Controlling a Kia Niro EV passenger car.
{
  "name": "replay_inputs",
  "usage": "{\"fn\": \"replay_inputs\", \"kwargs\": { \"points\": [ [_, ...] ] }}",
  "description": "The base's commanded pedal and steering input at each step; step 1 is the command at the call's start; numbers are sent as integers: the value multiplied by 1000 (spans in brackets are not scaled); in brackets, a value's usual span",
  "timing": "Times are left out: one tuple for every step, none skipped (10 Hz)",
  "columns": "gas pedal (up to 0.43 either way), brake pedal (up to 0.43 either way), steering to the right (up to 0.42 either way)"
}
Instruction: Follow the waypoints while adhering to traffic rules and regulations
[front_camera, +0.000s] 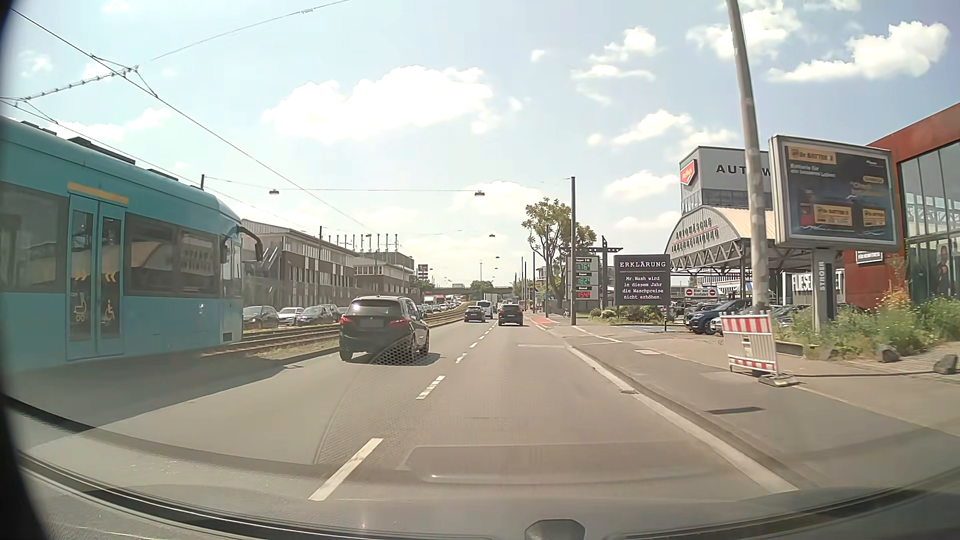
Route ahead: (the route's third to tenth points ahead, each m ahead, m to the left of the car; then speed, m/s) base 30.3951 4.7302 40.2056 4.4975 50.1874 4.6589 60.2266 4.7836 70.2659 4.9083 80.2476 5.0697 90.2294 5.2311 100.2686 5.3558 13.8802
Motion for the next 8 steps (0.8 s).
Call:
{"fn": "replay_inputs", "kwargs": {
  "points": [
    [118, 30, 2],
    [118, 30, 2],
    [118, 30, 2],
    [118, 30, 1],
    [118, 30, 1],
    [118, 30, 0],
    [118, 30, 0],
    [118, 30, 0]
  ]
}}
